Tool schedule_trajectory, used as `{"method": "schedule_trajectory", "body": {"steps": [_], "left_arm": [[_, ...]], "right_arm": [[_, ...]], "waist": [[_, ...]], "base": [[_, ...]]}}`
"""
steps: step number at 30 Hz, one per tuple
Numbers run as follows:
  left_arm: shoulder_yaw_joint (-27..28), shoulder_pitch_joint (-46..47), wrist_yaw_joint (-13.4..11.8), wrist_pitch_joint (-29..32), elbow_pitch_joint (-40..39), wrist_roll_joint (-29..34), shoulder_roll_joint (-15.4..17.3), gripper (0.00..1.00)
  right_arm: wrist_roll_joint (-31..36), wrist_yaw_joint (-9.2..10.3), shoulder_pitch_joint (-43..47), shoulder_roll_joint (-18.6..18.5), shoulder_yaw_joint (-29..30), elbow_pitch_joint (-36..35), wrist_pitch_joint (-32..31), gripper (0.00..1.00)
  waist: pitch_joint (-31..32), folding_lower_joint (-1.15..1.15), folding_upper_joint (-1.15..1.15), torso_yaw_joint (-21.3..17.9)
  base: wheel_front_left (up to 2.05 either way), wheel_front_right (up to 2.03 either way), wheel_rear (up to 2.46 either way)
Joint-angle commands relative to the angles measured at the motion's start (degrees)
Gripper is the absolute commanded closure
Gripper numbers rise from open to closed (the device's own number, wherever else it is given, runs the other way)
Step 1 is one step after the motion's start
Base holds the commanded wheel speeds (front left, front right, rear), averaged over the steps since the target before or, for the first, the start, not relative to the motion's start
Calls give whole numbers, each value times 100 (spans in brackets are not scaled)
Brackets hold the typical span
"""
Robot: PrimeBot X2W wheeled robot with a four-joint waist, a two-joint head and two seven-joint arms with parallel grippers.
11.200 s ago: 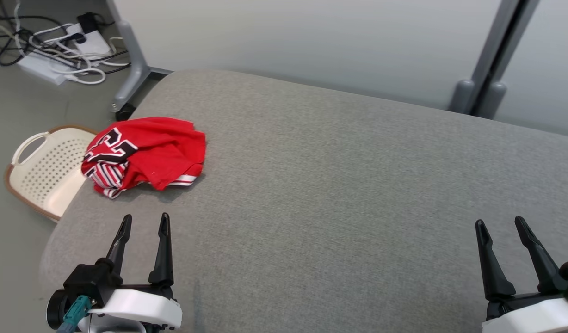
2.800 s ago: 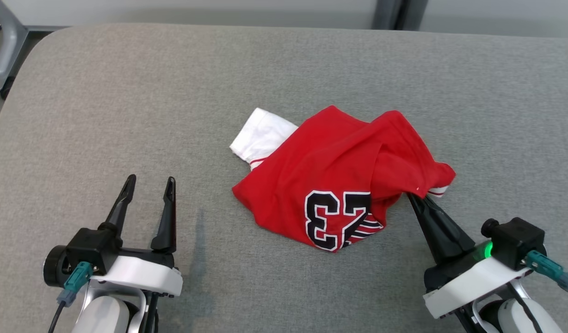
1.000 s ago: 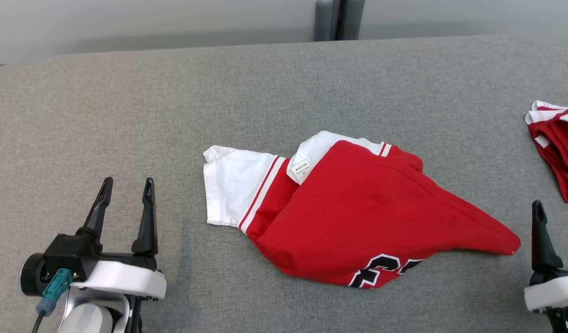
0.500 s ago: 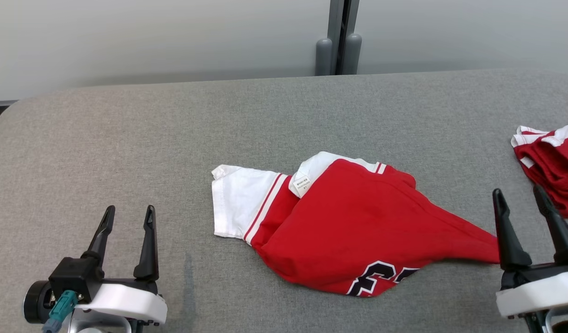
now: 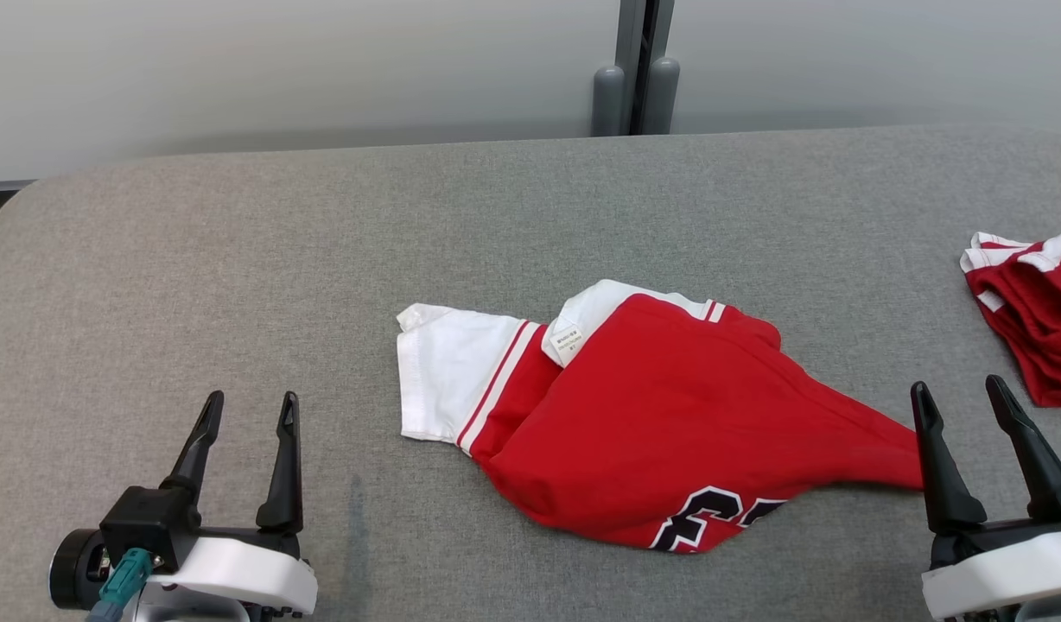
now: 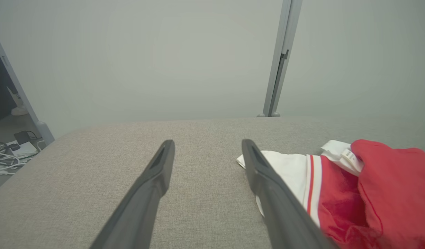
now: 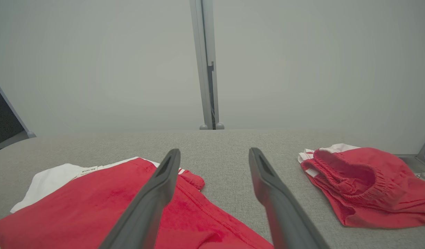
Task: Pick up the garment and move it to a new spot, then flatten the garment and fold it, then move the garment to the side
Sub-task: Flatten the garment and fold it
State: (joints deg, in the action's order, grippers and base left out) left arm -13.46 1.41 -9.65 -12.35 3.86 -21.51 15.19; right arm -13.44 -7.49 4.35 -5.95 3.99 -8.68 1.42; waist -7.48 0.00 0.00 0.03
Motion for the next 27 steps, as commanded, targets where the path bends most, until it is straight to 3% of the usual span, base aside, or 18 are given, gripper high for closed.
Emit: {"method": "schedule_trajectory", "body": {"steps": [1, 9, 18, 27], "left_arm": [[7, 12, -30, -5, -27, -4, 27, 0], [-85, 400, 82, -6, -33, 0, 3, 0], [-263, 1053, 337, -145, 199, 9, -185, 0], [-264, 1366, 504, -244, 515, 22, -306, 0]], "right_arm": [[-17, -2, -5, -15, 30, -12, -19, 0], [-397, -2, -761, -492, -440, 427, -155, 0], [-1138, -2, -2143, -1418, -1876, 1418, -611, 0], [-1865, -3, -3160, -2077, -3148, 1927, -1256, 0]], "waist": [[-20, 0, 0, 12], [-406, 0, 0, 270], [-1153, 0, 0, 915], [-1433, 0, 0, 1117]], "base": [[0, 0, 0], [0, 0, 0], [0, 0, 0], [0, 0, 0]]}}
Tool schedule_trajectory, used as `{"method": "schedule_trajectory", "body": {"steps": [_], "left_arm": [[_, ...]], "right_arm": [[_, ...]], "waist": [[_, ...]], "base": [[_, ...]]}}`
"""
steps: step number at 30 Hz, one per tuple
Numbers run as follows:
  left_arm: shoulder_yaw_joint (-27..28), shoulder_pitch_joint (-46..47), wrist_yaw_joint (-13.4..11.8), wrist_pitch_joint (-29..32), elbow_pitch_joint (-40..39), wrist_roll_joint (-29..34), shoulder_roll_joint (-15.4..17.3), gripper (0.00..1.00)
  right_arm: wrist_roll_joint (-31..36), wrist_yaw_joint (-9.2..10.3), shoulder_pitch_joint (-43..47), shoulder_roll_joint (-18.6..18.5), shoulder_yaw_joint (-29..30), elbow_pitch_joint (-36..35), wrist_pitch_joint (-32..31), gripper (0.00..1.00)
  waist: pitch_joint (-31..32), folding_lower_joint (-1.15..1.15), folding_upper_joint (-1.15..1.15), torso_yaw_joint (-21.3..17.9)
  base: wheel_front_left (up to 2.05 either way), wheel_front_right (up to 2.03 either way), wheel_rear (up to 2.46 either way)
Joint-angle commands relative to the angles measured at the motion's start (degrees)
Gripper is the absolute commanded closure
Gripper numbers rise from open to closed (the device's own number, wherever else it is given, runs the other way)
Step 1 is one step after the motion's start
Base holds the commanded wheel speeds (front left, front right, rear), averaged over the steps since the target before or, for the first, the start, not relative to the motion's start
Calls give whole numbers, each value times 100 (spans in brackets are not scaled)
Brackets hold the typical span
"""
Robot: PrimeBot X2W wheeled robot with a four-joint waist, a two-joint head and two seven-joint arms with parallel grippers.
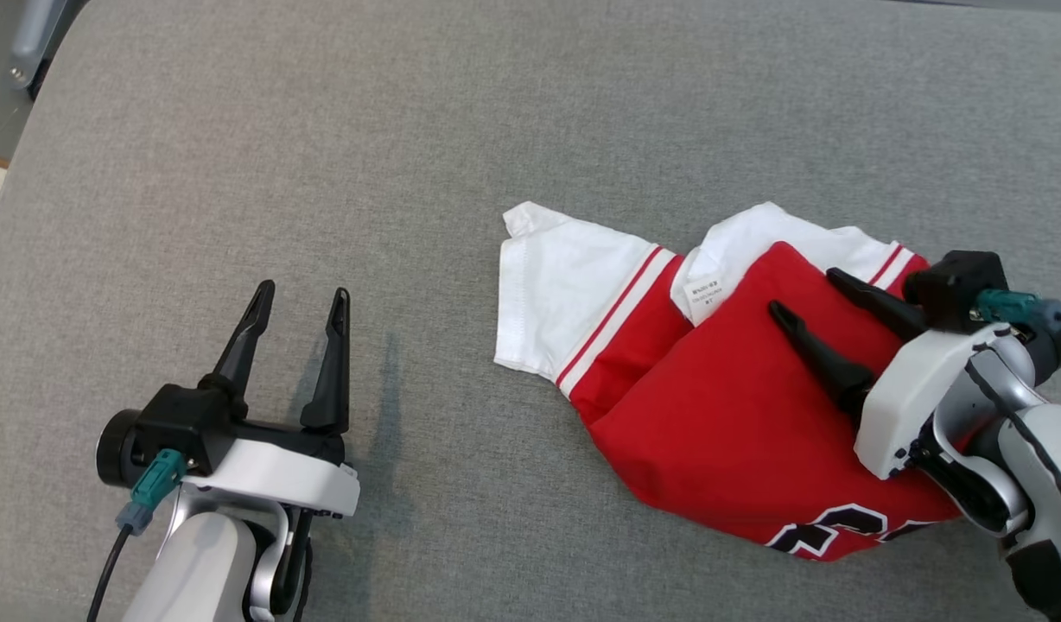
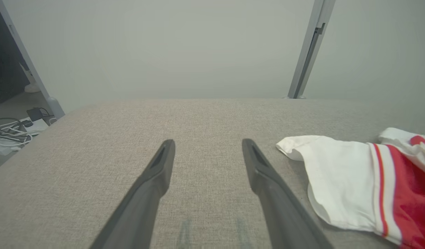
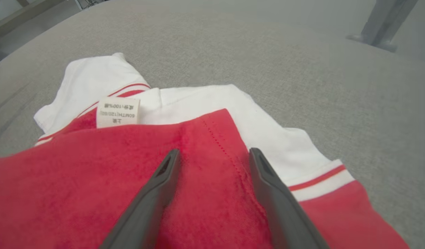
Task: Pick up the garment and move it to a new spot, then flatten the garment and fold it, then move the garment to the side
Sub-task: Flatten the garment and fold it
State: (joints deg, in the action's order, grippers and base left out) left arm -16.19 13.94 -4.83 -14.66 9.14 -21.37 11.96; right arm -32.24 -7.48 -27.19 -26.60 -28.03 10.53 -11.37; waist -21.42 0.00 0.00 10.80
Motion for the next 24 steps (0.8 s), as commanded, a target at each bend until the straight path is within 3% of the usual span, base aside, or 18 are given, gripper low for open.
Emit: {"method": "schedule_trajectory", "body": {"steps": [1, 3, 4, 5, 7, 15, 24], "left_arm": [[13, 138, 32, -22, 2, 16, 5, 0], [28, 158, 56, -34, 45, 35, -9, 0], [34, 182, 74, -40, 64, 47, -15, 0], [48, 205, 74, -44, 74, 57, -20, 0], [76, 225, 79, -48, 99, 72, -41, 0], [173, 165, 128, -52, 131, 136, -114, 0], [307, 77, 135, -53, 87, 236, -149, 0]], "right_arm": [[-76, -4, -85, -78, -59, 59, -82, 0], [-255, -4, -200, -203, -275, 115, -314, 0], [-357, -4, -255, -244, -367, 120, -403, 6], [-498, -4, -286, -267, -465, 118, -497, 53], [-705, -4, -313, -356, -618, 109, -658, 98], [-650, -4, -595, -584, -701, -137, 29, 100], [-222, -3, -1148, -482, -422, -232, 1204, 100]], "waist": [[-53, 0, 0, 50], [-77, 0, 0, 56], [-89, 0, 0, 55], [-99, 0, 0, 51], [-110, 0, 0, 39], [-47, 0, 0, -20], [156, 0, 0, -156]], "base": [[0, 0, 0], [0, 0, 0], [0, 0, 0], [0, 0, 0], [0, 0, 0], [0, 0, 0], [0, 0, 0]]}}
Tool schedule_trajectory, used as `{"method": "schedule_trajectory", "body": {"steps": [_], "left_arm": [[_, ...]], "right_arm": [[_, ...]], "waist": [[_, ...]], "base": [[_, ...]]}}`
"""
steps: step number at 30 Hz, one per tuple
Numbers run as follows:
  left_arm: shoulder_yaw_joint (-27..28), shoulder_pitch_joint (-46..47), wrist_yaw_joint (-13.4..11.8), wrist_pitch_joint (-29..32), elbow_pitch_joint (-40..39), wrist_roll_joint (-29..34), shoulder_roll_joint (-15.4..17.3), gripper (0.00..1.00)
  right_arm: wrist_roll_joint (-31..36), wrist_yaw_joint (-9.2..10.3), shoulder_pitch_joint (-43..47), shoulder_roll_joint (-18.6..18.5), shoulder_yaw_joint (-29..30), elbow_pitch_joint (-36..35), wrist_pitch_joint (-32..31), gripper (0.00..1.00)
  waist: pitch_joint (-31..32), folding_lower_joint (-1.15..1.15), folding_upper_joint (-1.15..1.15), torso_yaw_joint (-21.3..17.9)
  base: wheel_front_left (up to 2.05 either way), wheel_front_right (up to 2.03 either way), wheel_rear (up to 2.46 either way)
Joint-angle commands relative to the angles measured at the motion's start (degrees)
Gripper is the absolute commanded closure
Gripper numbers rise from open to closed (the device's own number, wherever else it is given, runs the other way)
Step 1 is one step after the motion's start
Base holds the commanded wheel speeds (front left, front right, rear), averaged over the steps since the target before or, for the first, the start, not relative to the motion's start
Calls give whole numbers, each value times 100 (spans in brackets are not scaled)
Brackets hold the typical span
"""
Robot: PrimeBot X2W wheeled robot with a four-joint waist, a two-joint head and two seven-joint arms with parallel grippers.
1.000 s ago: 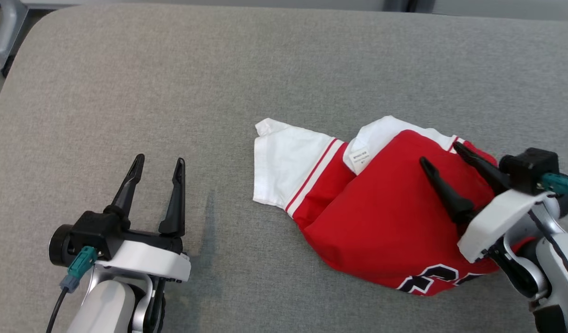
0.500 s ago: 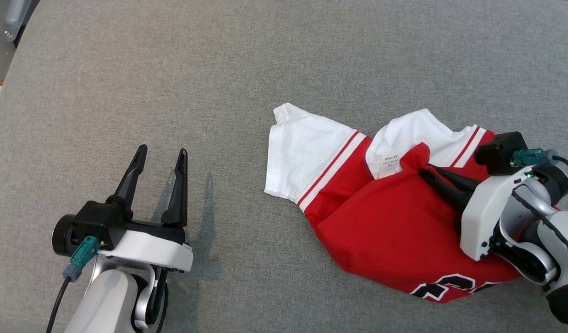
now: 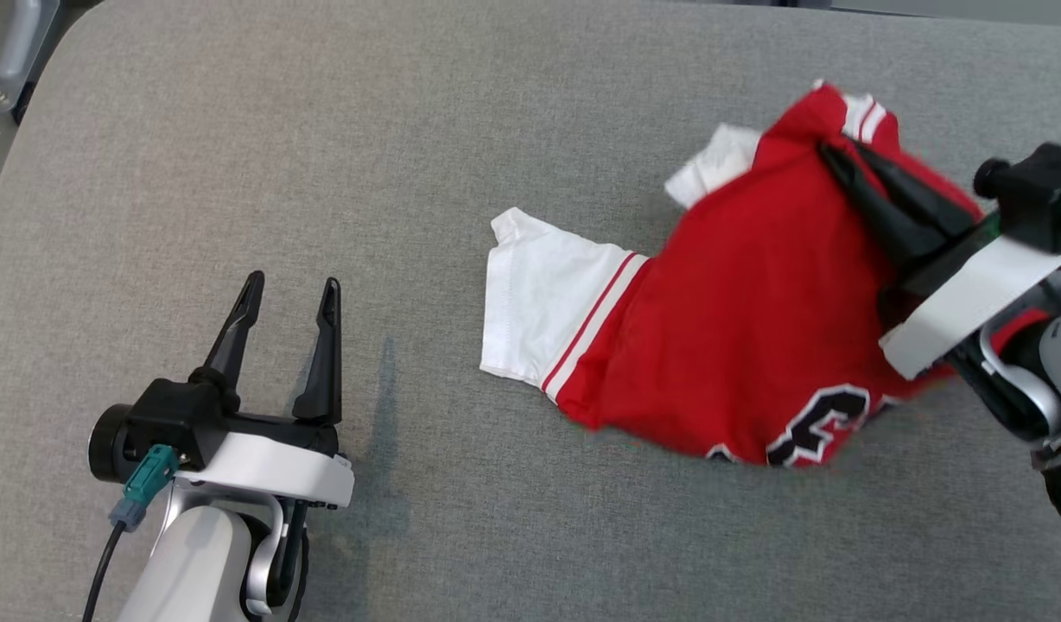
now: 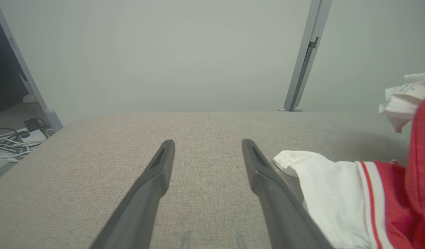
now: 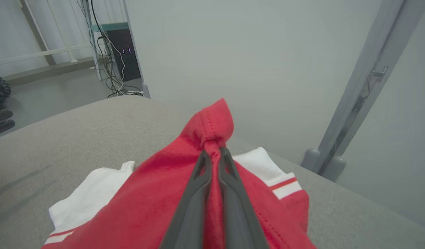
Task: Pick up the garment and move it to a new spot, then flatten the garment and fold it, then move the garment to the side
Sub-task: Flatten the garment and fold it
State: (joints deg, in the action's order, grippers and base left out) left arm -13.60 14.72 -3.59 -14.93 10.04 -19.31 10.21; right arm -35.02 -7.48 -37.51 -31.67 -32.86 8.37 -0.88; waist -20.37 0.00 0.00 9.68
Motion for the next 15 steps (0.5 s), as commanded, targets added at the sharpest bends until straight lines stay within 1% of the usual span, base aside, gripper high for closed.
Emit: {"method": "schedule_trajectory", "body": {"steps": [1, 4, 7, 12, 13, 15], "left_arm": [[62, -16, 8, -26, -4, 44, 29, 0], [95, -92, -2, -21, -21, 82, 39, 0], [118, -170, -24, -21, -42, 101, 57, 0], [158, -289, -55, -21, -76, 91, 73, 0], [158, -289, -55, -21, -76, 91, 73, 0], [172, -329, -58, -21, -105, 72, 82, 0]], "right_arm": [[110, -3, -172, 42, 107, -25, 272, 100], [267, -3, -252, 131, 299, -69, 611, 100], [396, -3, -45, 205, 487, -202, 879, 100], [493, -3, 912, 355, 880, -538, 1229, 100], [493, -3, 912, 355, 880, -538, 1229, 100], [460, -3, 1465, 460, 1108, -615, 1322, 100]], "waist": [[81, 0, 0, -69], [174, 0, 0, -166], [276, 0, 0, -274], [430, 0, 0, -454], [430, 0, 0, -454], [460, 0, 0, -517]], "base": [[0, 0, 0], [0, 0, 0], [0, 0, 0], [0, 0, 0], [0, 0, 0], [0, 0, 0]]}}
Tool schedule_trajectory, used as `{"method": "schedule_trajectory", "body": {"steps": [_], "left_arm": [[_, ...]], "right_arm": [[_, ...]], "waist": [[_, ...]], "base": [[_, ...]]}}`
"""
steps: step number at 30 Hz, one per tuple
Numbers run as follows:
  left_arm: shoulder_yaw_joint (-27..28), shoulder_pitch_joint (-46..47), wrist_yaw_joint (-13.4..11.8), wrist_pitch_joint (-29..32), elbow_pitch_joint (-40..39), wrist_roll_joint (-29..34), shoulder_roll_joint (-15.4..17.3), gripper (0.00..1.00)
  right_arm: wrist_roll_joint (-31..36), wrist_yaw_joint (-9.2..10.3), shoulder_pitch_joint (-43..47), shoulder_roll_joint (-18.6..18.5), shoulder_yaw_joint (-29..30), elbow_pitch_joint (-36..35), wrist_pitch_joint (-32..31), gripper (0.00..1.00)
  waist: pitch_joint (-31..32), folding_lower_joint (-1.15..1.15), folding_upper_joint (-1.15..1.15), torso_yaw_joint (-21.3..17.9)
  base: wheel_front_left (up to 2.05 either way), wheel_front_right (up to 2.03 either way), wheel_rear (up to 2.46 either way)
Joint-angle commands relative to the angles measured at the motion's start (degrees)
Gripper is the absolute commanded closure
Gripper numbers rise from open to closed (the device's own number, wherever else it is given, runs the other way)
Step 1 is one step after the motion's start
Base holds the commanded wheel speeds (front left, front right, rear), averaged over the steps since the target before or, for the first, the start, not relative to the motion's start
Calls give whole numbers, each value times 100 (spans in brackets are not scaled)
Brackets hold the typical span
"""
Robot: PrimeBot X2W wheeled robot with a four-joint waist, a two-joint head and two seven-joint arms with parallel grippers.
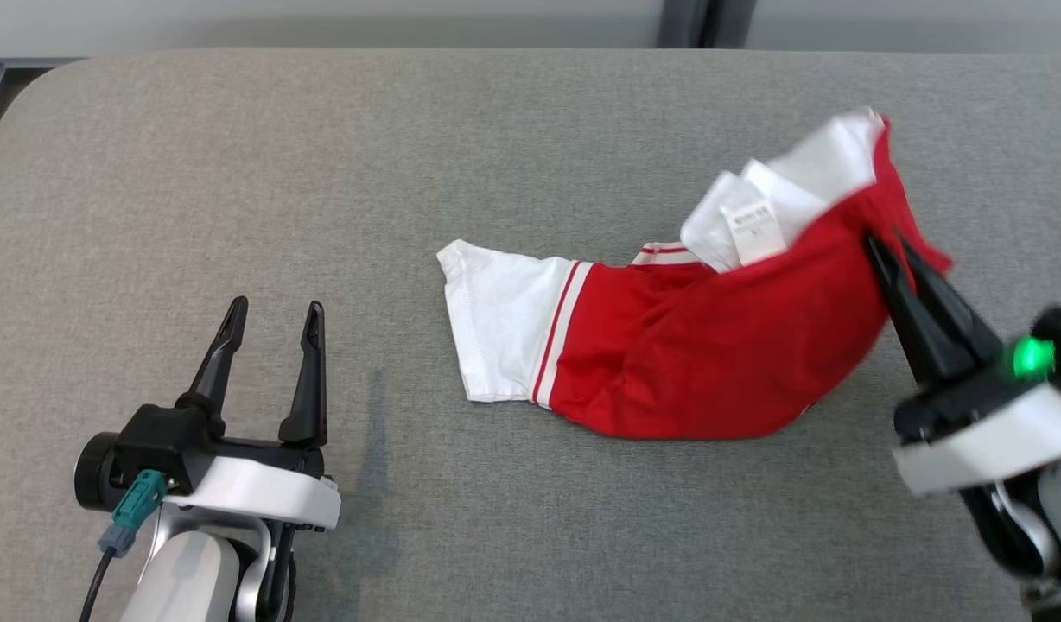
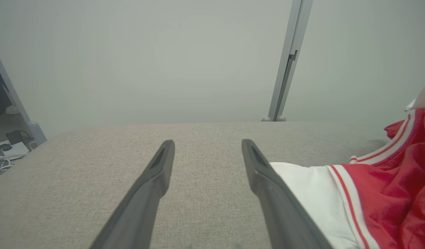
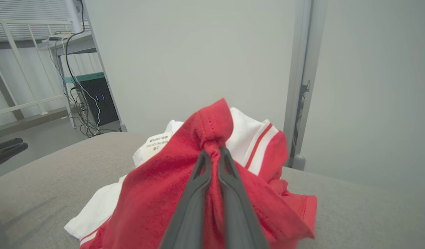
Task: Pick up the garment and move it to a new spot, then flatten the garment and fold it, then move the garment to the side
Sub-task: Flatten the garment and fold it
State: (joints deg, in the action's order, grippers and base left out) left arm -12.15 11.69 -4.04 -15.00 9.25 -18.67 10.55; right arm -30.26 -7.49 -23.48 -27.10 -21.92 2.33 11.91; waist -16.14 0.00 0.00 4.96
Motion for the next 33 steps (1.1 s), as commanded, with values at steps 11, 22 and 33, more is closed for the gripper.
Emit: {"method": "schedule_trajectory", "body": {"steps": [11, 22, 33], "left_arm": [[87, -268, -110, 37, -96, -85, 135, 0], [113, -558, -260, 117, -254, -139, 196, 0], [68, -772, -356, 214, -378, -86, 296, 0]], "right_arm": [[-298, -3, 2301, 901, 1050, 500, 331, 100], [-43, -3, 2576, 1445, 1529, 101, 336, 0], [1233, -3, 2572, 1766, 2250, -609, 126, 0]], "waist": [[212, 0, 0, -275], [456, 0, 0, -398], [639, 0, 0, -491]], "base": [[0, 0, 0], [0, 0, 0], [0, 0, 0]]}}
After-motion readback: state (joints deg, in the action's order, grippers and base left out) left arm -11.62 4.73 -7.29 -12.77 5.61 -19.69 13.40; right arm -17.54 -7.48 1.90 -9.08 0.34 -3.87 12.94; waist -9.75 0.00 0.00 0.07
